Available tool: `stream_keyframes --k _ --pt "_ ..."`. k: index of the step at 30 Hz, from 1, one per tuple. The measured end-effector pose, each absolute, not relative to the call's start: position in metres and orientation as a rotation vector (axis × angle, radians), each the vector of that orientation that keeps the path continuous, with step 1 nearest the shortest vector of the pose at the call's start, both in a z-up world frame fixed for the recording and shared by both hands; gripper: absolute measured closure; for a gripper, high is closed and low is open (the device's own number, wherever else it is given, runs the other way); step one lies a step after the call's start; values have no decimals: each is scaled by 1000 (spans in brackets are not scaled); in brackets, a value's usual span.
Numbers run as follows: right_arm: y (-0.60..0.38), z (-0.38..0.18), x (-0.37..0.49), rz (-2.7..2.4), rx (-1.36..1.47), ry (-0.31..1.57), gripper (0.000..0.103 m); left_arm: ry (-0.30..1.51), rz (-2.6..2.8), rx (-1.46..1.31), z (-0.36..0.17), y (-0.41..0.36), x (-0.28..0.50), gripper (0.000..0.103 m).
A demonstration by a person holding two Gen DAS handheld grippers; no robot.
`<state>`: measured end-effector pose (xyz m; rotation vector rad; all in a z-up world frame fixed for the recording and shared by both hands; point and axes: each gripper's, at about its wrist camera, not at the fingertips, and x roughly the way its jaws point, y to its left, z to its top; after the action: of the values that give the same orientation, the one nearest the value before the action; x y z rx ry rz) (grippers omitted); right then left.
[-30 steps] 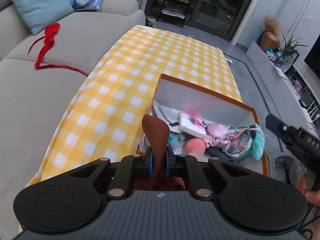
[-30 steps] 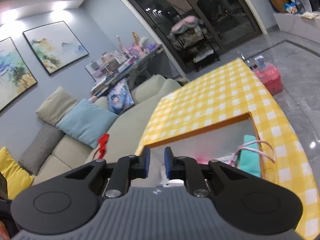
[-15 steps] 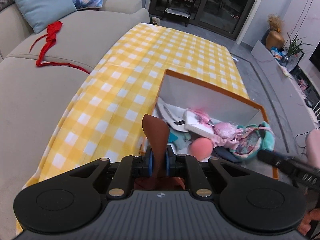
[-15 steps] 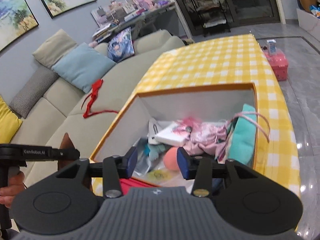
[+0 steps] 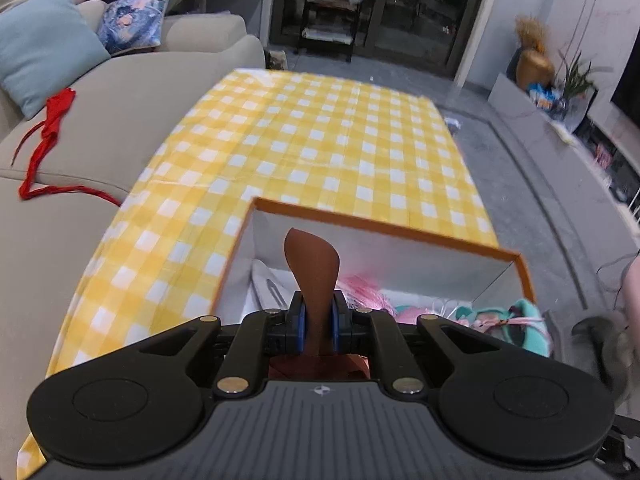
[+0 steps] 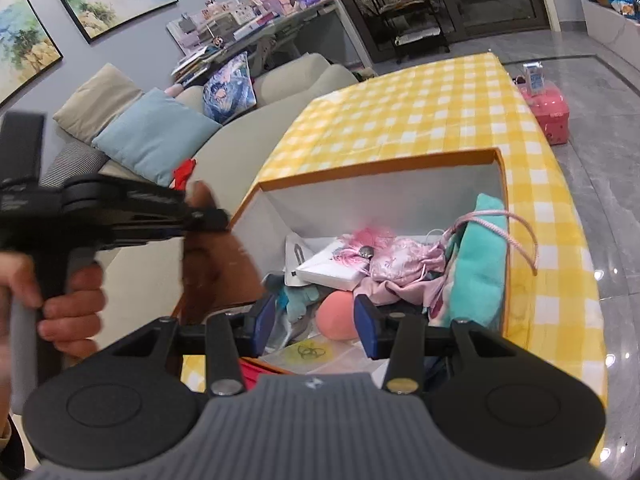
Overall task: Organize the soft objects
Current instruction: 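Lower the clear bag and brown felt into the orange box, opening both grippers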
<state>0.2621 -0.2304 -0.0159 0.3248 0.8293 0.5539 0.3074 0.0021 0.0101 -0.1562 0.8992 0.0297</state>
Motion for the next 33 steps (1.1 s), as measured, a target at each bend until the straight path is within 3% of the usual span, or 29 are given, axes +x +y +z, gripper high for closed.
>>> stream_keyframes --k 3,7,17,20,22,26,28,33 --pt "-223 -22 268 556 301 852 51 926 47 -90 -4 -9 318 90" --pt "-205 -30 276 546 204 863 30 1009 93 -50 -23 -12 333 89" --pt "-177 -44 311 442 116 892 25 1086 148 -19 -52 -9 354 84" --pt "-175 -49 314 430 91 919 25 1083 165 -31 -55 -7 355 71" --pt "-175 -49 314 427 79 925 25 1074 173 -65 -55 -3 354 52" --pt "-176 -48 314 419 77 928 24 1098 116 -214 -55 7 353 36" --pt "-179 -49 314 434 109 943 24 1072 97 -224 -50 6 350 16" --pt "-179 -45 310 430 106 939 19 1073 103 -223 -39 7 346 10"
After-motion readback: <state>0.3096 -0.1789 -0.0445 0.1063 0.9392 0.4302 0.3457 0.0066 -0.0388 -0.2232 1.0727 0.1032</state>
